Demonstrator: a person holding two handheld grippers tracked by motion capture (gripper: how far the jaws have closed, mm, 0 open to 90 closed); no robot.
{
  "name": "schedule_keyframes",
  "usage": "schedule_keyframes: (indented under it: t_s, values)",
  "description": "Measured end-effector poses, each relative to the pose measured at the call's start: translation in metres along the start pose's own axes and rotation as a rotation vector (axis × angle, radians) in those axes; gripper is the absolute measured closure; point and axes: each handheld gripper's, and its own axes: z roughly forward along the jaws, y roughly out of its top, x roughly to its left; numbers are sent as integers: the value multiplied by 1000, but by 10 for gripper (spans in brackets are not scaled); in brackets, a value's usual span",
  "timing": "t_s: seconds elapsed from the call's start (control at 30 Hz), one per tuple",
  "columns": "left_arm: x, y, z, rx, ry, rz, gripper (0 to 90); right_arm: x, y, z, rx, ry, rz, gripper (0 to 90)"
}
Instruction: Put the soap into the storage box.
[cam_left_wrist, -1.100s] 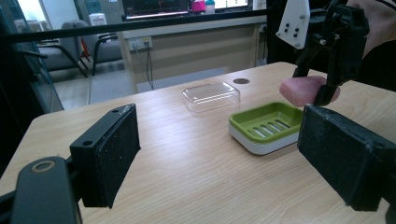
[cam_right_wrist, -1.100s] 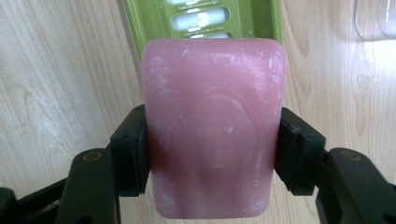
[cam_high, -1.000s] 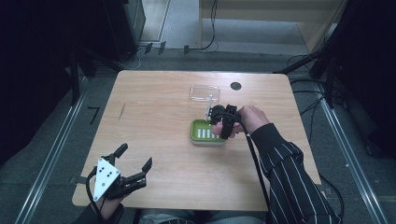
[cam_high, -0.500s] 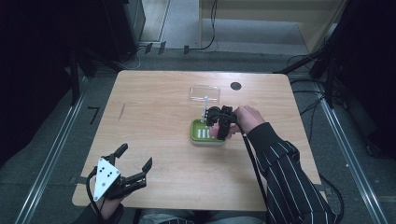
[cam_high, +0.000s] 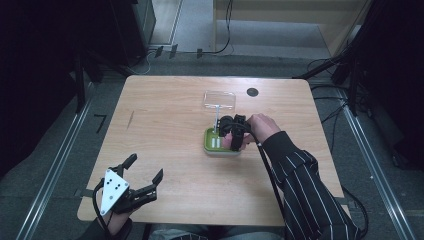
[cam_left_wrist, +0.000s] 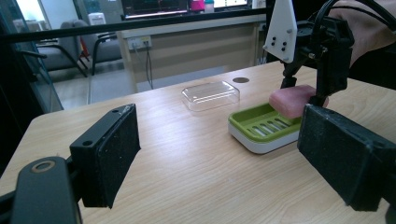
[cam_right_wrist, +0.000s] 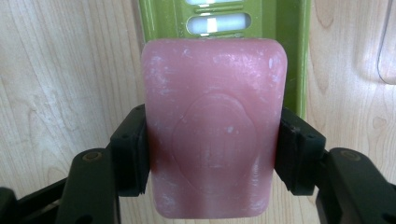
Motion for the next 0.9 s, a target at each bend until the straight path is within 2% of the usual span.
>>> schedule_keyframes:
  t_s: [0.7,0.77,0.9]
  values:
    - [0,0,0,5,-3,6,136,3,7,6,-10,-4,-50,386]
    - [0,0,0,5,-3,7,136,2,9,7,-12,-8,-66,386]
    - [-1,0,0,6,-4,9,136,1,13,10,-7,-7,-65,386]
